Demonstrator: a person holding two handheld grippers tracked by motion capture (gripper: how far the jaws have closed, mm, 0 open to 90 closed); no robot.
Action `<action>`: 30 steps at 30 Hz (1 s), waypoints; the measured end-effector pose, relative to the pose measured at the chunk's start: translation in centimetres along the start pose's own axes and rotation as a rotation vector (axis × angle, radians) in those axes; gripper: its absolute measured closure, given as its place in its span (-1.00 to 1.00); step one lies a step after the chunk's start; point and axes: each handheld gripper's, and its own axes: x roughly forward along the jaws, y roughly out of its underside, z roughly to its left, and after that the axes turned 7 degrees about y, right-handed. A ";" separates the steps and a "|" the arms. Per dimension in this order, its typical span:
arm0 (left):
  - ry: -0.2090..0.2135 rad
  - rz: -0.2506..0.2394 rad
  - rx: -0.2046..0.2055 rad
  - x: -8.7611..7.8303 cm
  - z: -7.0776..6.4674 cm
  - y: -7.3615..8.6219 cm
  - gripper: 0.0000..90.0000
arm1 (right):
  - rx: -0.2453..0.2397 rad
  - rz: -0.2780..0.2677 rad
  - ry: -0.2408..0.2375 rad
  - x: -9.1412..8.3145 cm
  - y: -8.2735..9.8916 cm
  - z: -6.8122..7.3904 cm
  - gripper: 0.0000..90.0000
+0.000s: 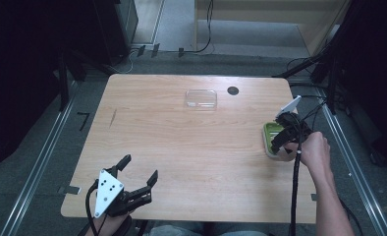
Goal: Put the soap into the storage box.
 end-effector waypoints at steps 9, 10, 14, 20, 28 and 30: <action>-0.001 0.000 -0.001 0.0 0.0 0.0 -0.71 | 0.023 -0.008 -0.012 0.2 -1.0 -0.7 -0.26; -0.001 0.000 -0.001 0.0 0.0 0.0 -0.71 | 0.029 -0.010 -0.012 0.3 -1.0 -0.8 -0.26; 0.000 -0.001 -0.001 0.0 0.0 0.0 -0.71 | 0.040 -0.010 -0.012 0.4 -1.3 -1.1 -0.26; 0.000 0.000 0.000 0.0 0.0 0.0 -0.71 | 0.050 -0.011 -0.020 0.6 -1.7 -1.5 -0.26; -0.001 0.003 0.002 0.0 0.0 0.0 -0.71 | 0.064 -0.017 -0.023 0.6 -2.3 -1.7 -0.26; -0.001 0.003 0.003 0.0 0.0 0.0 -0.71 | 0.063 -0.017 -0.023 0.7 -2.5 -1.7 -0.26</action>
